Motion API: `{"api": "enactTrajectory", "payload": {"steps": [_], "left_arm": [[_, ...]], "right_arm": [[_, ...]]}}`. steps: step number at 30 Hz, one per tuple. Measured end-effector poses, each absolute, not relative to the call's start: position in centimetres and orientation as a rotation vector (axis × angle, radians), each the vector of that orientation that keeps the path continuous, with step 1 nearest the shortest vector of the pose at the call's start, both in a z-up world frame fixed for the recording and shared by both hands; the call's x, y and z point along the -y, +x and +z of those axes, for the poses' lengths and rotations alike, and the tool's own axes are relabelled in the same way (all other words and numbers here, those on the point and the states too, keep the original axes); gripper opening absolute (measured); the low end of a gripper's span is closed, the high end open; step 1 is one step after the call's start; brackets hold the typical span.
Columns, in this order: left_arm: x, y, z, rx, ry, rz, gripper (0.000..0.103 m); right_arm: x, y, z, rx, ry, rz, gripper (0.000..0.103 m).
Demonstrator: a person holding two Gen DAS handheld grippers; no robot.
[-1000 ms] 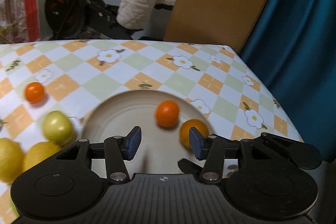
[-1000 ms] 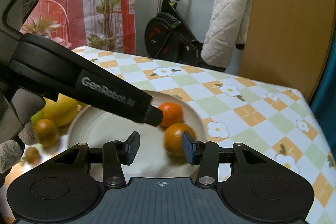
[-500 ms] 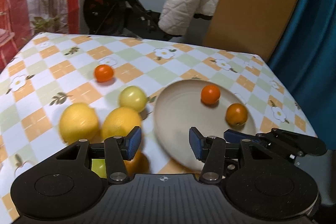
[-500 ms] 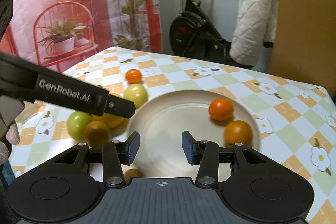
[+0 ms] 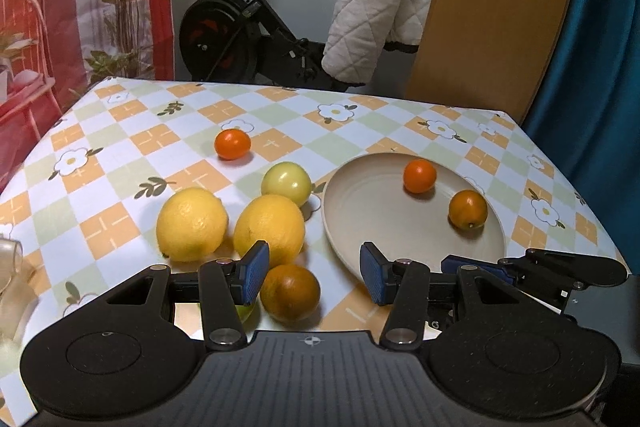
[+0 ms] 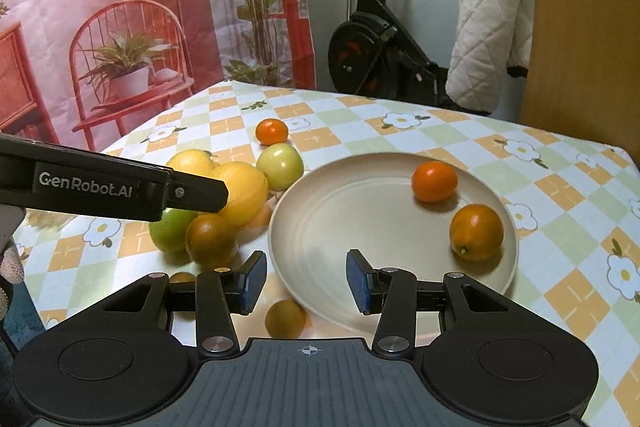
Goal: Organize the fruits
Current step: 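Withdraw the left gripper toward the small brown round fruit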
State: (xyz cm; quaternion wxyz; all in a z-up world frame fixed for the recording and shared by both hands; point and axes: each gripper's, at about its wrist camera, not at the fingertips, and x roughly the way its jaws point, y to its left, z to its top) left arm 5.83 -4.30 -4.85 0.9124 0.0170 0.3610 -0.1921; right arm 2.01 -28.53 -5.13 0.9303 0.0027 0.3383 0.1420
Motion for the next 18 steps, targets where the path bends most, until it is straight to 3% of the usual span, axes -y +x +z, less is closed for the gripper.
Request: {"api": "enactTrajectory", "payload": {"steps": [18], "left_arm": [[1.6, 4.7, -5.1, -0.755, -0.003, -0.329, 0.053]], "right_arm": [[28.9, 0.6, -4.6, -0.690, 0.028, 0.264, 0.041]]}}
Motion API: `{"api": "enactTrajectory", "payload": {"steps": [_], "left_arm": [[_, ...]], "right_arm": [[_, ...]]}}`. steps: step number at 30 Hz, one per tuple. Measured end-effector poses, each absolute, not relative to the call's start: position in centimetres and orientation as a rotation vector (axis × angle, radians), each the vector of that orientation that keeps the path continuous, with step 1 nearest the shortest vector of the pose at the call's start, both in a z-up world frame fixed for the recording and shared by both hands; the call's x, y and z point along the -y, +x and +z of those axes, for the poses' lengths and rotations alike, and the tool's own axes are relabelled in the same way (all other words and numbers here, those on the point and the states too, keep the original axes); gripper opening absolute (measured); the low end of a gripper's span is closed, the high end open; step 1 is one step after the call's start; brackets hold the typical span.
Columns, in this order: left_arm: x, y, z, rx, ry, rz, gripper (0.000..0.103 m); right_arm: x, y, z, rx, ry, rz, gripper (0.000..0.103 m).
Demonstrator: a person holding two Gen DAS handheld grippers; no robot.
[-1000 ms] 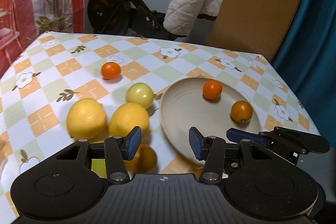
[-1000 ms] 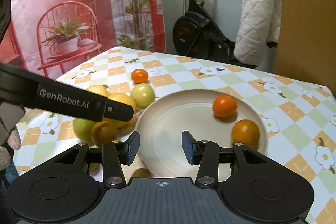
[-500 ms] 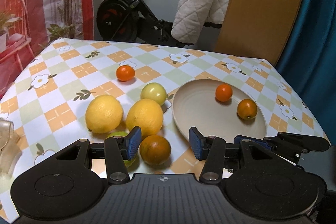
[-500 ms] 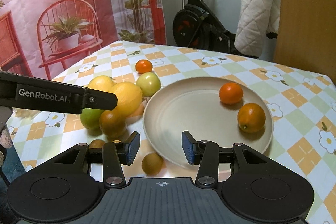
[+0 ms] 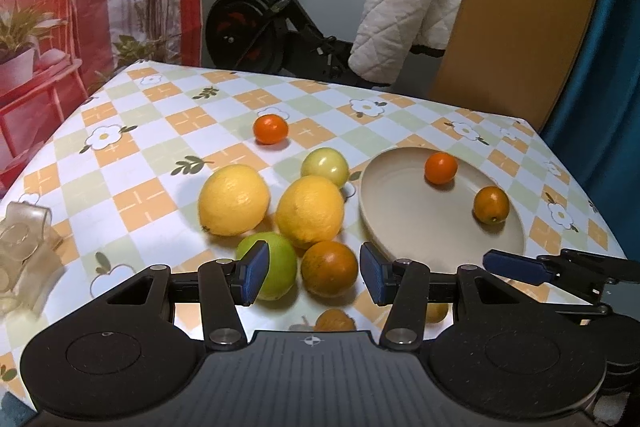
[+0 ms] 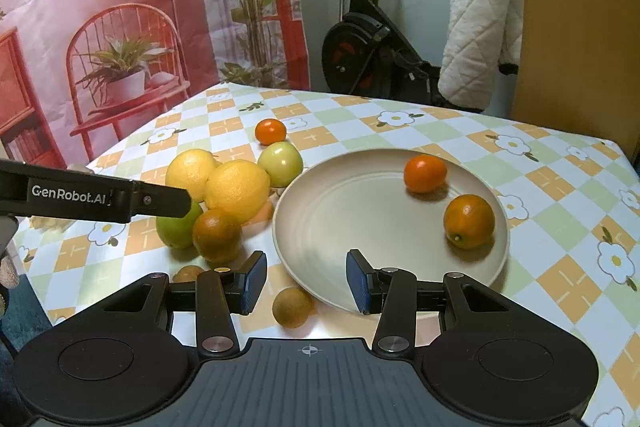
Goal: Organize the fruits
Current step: 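Withdraw the left gripper toward the small brown round fruit, then close the left gripper on the small brown round fruit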
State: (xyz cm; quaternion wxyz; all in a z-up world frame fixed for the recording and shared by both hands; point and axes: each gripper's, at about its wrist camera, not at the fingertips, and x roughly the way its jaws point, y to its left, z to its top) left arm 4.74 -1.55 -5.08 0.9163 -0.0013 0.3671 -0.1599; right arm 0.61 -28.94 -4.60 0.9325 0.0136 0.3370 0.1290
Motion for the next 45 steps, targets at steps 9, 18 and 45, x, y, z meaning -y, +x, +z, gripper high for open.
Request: {"api": "enactTrajectory", "payload": {"steps": [9, 18, 45], "left_arm": [[-0.4, 5.1, -6.1, -0.790, -0.062, -0.293, 0.052], [-0.3, 4.8, -6.5, -0.799, -0.071, -0.336, 0.052], [1.7, 4.3, -9.5, -0.871, 0.004, -0.419, 0.049]], "right_arm": [[28.0, 0.2, -6.0, -0.726, 0.005, 0.294, 0.041], [27.0, -0.1, -5.5, -0.712, -0.032, 0.311, 0.039], [26.8, 0.7, -7.4, -0.786, -0.006, 0.288, 0.031]]}}
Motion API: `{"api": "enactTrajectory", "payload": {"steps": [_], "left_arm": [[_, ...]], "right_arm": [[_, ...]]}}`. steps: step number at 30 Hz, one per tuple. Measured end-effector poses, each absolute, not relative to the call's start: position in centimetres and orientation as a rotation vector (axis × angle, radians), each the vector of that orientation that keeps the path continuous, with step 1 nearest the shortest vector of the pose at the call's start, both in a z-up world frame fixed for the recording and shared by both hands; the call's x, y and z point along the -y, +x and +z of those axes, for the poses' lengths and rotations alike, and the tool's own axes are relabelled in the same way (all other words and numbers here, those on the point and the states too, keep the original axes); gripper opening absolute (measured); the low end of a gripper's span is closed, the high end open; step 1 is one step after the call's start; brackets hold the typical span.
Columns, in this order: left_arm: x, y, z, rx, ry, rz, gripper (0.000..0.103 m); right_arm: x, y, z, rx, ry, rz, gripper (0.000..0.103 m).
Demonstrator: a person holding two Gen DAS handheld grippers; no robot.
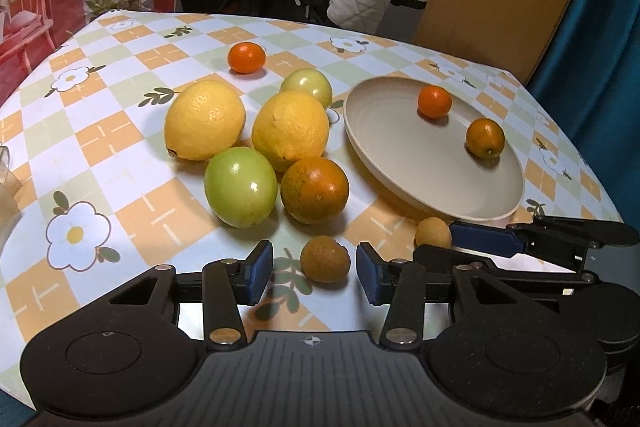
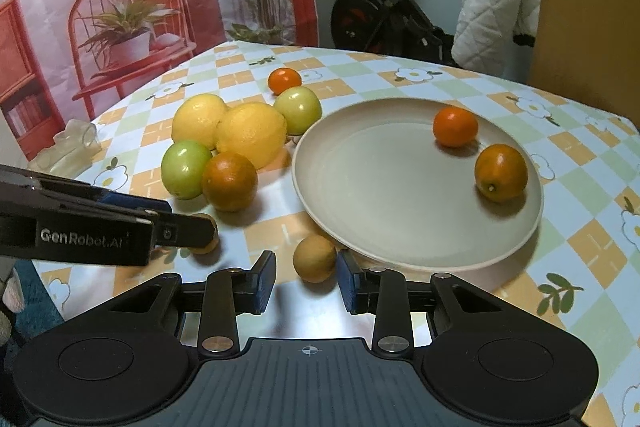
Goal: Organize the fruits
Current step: 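Close the left gripper on the small brown round fruit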
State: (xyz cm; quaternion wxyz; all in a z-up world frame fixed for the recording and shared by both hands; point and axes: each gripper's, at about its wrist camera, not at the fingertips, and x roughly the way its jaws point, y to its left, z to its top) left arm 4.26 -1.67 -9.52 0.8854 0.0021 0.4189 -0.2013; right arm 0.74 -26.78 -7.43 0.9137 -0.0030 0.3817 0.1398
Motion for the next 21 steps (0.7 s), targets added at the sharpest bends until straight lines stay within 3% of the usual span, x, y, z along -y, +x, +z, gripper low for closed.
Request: {"api": "enactTrajectory", "payload": {"steps": [12, 16, 21], "left_arm": [[2.08, 4.77, -10.34, -0.876, 0.019, -0.414, 0.044], [2.35, 4.68, -10.39, -0.872, 0.025, -0.428, 0.031], [2.57, 4.47, -10.36, -0.875, 0.029, -0.445, 0.031]], "right_arm": [[26.37, 1.60, -8.21, -0.791, 0.002, 0.289, 0.029], [26.25, 1.66, -8.35, -0.789, -0.003, 0.291, 0.023], [26.18, 1.59, -8.38, -0.787, -0.003, 0.302, 0.022]]}}
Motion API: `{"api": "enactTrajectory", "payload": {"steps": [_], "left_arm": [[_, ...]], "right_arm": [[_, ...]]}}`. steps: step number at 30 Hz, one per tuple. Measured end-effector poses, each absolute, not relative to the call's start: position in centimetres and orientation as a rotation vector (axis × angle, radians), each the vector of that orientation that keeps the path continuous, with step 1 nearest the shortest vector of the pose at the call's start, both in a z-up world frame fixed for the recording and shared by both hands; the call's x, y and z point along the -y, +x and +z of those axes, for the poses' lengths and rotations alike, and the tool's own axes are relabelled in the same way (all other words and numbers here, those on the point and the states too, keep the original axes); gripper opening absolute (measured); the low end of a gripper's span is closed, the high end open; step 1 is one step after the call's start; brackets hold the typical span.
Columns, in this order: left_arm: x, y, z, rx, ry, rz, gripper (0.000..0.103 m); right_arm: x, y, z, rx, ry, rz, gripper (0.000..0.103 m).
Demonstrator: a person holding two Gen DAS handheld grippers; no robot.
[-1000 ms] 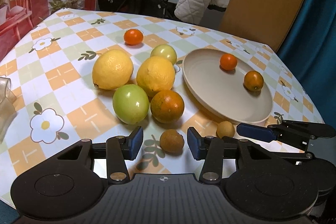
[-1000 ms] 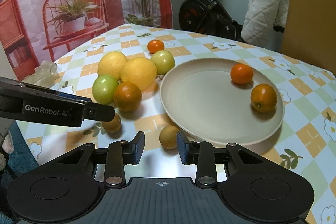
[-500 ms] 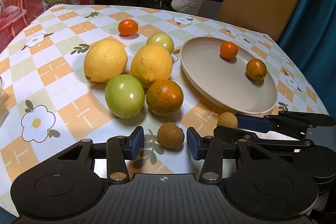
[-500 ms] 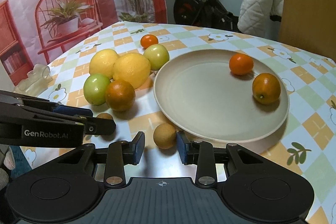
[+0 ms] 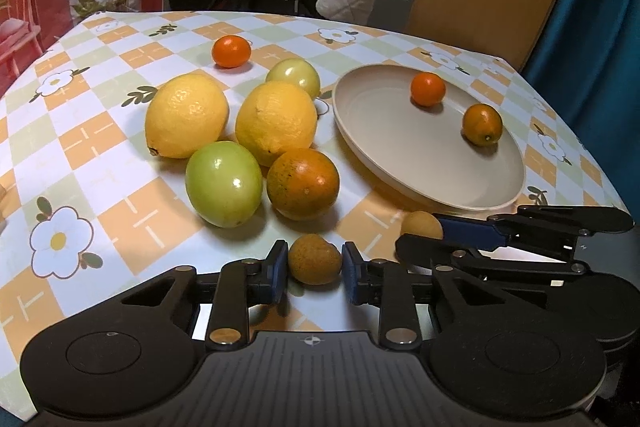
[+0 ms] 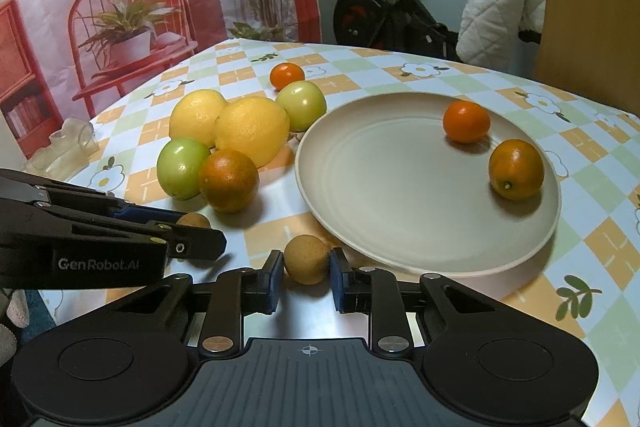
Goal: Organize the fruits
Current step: 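Close the left gripper on the small brown round fruit, then carry the brown fruit over the plate and open the left gripper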
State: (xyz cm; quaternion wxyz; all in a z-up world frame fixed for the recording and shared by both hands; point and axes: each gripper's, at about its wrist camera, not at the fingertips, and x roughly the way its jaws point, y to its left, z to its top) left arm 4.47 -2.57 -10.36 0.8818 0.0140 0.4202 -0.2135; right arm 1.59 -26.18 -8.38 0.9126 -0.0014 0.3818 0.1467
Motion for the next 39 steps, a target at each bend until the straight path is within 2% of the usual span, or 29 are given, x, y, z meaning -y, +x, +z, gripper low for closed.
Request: {"api": "enactTrajectory", "payload": {"steps": [19, 28, 39], "left_arm": [[2.7, 3.5, -7.7, -0.799, -0.019, -0.467, 0.031], [5.7, 4.7, -5.8, -0.746, -0.005, -0.506, 0.031], [10.3, 6.4, -7.0, -0.790, 0.023, -0.557, 0.031]], "right_arm": [[27.2, -0.4, -5.3, -0.662, 0.004, 0.306, 0.022], [30.1, -0.3, -4.8, -0.627, 0.021, 0.206, 0.022], [33.6, 1.4, -6.1, -0.637, 0.040, 0.119, 0.022]]}}
